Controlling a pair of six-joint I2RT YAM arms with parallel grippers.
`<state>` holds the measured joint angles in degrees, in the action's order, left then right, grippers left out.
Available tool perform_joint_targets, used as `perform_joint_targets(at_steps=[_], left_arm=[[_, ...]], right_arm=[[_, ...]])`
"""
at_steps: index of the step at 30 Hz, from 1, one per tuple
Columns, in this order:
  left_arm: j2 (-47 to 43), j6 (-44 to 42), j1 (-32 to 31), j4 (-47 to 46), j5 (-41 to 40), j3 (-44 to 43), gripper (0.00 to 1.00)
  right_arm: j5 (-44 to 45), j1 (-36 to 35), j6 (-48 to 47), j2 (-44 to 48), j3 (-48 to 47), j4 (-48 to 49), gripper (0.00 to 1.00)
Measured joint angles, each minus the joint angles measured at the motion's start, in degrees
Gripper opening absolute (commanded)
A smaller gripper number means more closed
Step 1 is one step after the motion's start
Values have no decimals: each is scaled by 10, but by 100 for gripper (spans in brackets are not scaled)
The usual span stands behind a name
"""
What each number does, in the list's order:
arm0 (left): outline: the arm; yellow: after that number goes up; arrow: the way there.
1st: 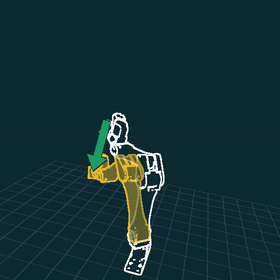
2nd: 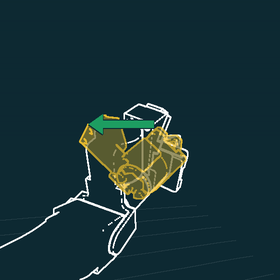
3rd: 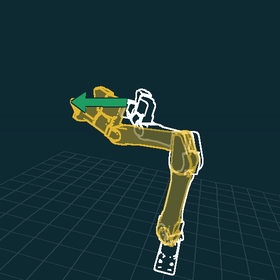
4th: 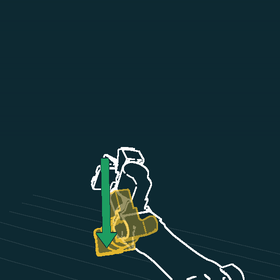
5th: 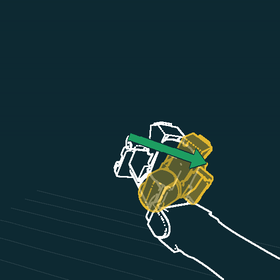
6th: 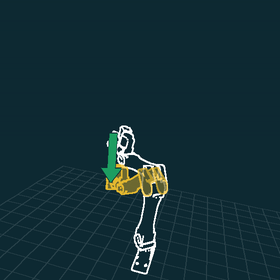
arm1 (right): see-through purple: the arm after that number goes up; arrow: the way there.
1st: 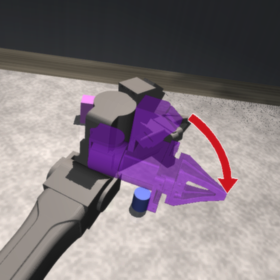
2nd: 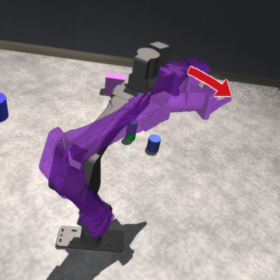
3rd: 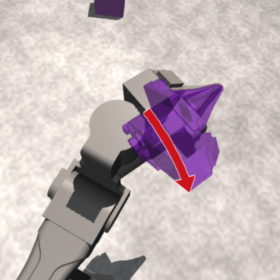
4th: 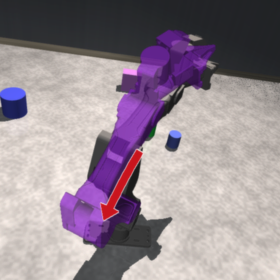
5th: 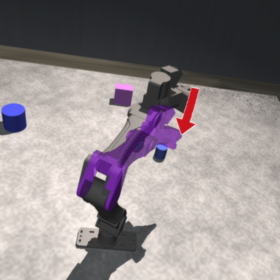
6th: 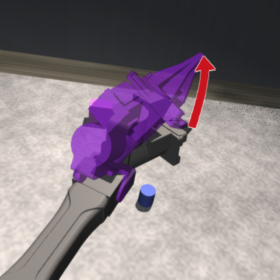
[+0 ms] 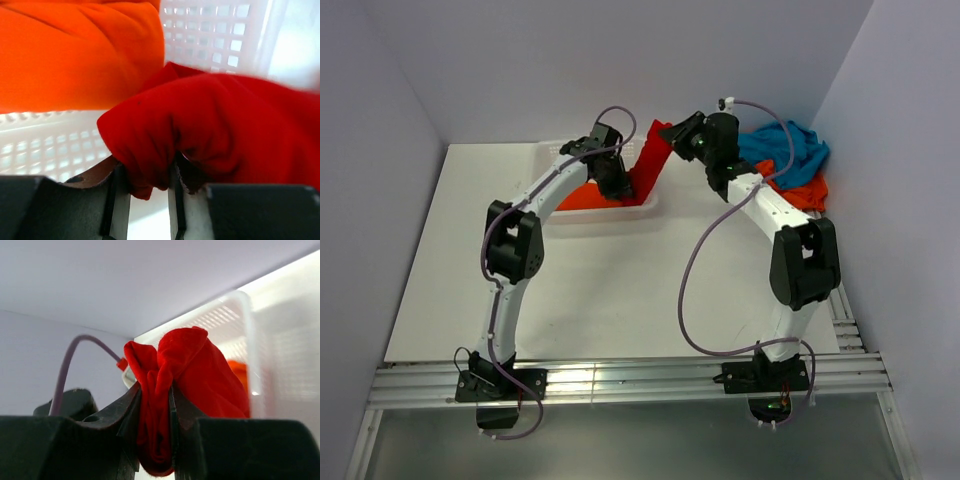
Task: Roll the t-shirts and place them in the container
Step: Place the rolled tshirt into the container
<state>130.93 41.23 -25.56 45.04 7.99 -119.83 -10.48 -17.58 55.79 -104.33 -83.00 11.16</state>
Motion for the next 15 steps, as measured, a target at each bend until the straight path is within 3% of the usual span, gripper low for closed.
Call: perform_joint_targets(at_steps=[4, 11, 15], left_arm=[[-23, 2, 3, 45, 13, -7, 0], [-44, -37, 164, 91, 79, -73, 0], [-53, -66, 196, 97, 81, -73, 0]], right_arm=[[-17, 9, -11, 14, 1, -6, 0], [-48, -24, -3, -7, 1, -12, 0], [-55, -61, 1, -35, -5, -12, 0]])
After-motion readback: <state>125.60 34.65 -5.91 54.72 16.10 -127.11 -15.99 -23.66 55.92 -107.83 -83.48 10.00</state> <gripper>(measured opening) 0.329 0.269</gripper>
